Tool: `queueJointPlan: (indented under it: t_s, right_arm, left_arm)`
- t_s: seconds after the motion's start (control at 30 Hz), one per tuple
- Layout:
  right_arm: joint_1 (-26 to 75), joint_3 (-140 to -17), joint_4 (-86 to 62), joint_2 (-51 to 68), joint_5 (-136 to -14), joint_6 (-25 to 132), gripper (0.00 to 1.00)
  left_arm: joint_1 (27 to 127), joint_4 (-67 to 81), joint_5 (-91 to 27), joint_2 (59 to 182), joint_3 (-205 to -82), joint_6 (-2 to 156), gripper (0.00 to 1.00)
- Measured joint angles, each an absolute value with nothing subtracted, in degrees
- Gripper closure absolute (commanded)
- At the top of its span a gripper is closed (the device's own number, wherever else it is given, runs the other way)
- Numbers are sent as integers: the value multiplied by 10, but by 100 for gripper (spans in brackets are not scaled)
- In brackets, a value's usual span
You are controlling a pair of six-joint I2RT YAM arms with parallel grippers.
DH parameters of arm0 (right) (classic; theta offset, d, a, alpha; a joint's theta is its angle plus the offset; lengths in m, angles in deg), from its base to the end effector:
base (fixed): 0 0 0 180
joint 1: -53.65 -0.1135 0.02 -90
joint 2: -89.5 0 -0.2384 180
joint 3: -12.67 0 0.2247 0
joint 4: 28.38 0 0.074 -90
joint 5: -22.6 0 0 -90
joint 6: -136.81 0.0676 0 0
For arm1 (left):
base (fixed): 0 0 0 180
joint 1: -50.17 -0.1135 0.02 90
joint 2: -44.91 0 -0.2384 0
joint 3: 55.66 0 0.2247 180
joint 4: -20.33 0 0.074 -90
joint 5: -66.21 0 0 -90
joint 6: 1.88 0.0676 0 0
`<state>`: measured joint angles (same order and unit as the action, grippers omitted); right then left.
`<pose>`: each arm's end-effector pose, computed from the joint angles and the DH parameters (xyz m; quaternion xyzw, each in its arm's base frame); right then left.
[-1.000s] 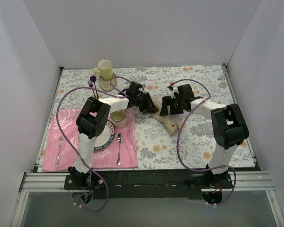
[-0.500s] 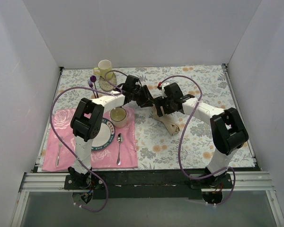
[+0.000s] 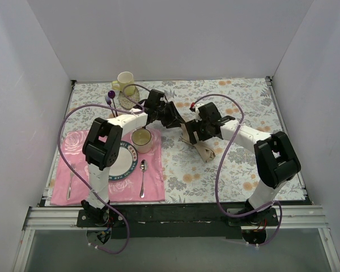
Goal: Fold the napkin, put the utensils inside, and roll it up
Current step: Neatly place the rolled napkin to the corner
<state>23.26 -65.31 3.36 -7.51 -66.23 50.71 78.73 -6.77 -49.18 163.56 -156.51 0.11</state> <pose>0.3035 0.1764 0.1672 -0.2125 0.9177 0.0898 0.3236 0.3760 -0.2377 0.1587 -0.3735 0.8242 -0.4249 0.0240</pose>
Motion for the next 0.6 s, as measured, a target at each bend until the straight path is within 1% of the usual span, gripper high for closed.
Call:
queueJointPlan:
  t_s: [0.07,0.27,0.4,0.53,0.6]
  right_arm:
    - [233,-666,34,-90,-664,511,10]
    - [235,-693,27,-139,-676,527,17]
    - [237,-699,23,-163,-675,530,24]
    - [237,-703,21,-167,-670,533,29]
    - [237,-704,19,-167,-667,537,34]
  left_arm:
    - [786,-68,-489,1623,-1554,-1,67]
    - [776,-70,-488,1564,-1531,-4,67]
    - [771,-63,-489,1533,-1514,-6,67]
    - [770,-61,-492,1515,-1494,-8,66]
    - [769,-61,-494,1504,-1482,-8,66]
